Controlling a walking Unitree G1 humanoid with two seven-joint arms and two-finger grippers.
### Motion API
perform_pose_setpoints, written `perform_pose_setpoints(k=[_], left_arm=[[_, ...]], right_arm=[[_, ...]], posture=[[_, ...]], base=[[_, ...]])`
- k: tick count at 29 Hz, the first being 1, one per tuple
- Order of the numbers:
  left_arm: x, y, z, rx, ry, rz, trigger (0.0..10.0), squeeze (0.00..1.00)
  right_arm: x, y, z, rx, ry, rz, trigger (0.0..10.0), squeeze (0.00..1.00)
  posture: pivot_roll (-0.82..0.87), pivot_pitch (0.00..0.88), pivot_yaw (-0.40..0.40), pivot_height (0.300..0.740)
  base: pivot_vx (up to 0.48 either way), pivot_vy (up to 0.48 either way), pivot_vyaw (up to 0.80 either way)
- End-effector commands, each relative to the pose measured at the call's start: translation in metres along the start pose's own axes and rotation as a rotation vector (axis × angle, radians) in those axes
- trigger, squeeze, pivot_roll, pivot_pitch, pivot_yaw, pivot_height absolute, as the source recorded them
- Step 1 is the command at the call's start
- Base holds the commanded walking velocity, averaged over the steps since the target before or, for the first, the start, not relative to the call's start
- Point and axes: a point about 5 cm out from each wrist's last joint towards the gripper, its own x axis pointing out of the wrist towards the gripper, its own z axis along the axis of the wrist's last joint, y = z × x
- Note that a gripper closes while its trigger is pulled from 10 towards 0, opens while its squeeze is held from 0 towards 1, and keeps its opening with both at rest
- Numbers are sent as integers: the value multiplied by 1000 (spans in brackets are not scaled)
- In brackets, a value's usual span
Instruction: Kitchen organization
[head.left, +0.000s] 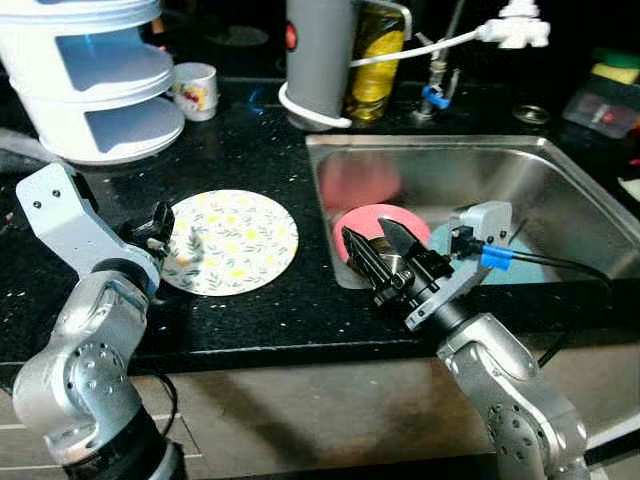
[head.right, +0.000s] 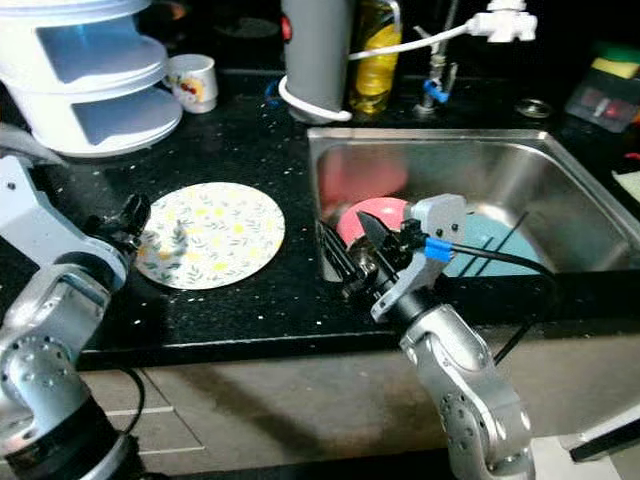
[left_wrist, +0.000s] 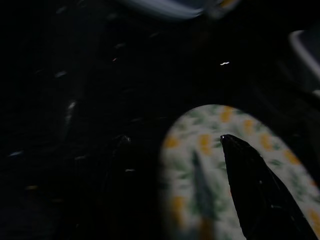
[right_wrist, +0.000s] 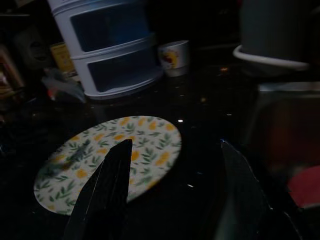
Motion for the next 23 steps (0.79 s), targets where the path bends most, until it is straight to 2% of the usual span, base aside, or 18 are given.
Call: perform_pose_setpoints(k=[1, 5, 8, 11, 13, 15, 20, 23], left_arm=[[-7, -6, -16, -68, 74, -14, 10000, 0], [-12, -9, -21, -83, 113, -25, 10000, 0], [-19, -15, -34, -107, 206, -46, 10000, 0], [-19, -18, -36, -104, 225, -67, 10000, 0], [-19, -21, -36, -74, 235, -98, 10000, 0], [-19, -28, -34, 77, 229, -207, 10000, 0], [-20, -31, -31, 111, 206, -252, 10000, 0], [-21, -36, -29, 200, 200, -315, 10000, 0]], right_arm=[[0, 2, 0, 9, 1, 18, 10000, 0], [0, 2, 0, 9, 1, 17, 10000, 0], [1, 0, 0, 15, 1, 2, 10000, 0], [1, -1, -1, 17, 2, -6, 10000, 0], [1, -2, -2, 18, 3, -11, 10000, 0], [2, -2, -2, 23, 1, -16, 10000, 0], [3, -1, -2, 23, -2, -11, 10000, 0], [3, 0, 0, 9, -18, -5, 10000, 0]], posture=[[109, 28, -102, 740], [109, 28, -102, 740], [112, 31, -102, 740], [113, 31, -103, 740], [113, 31, -103, 740], [112, 32, -100, 740], [111, 30, -100, 740], [109, 33, -99, 740]], base=[[0, 0, 775], [0, 0, 775], [0, 0, 0], [0, 0, 0], [0, 0, 0], [0, 0, 0], [0, 0, 0], [0, -240, 533]])
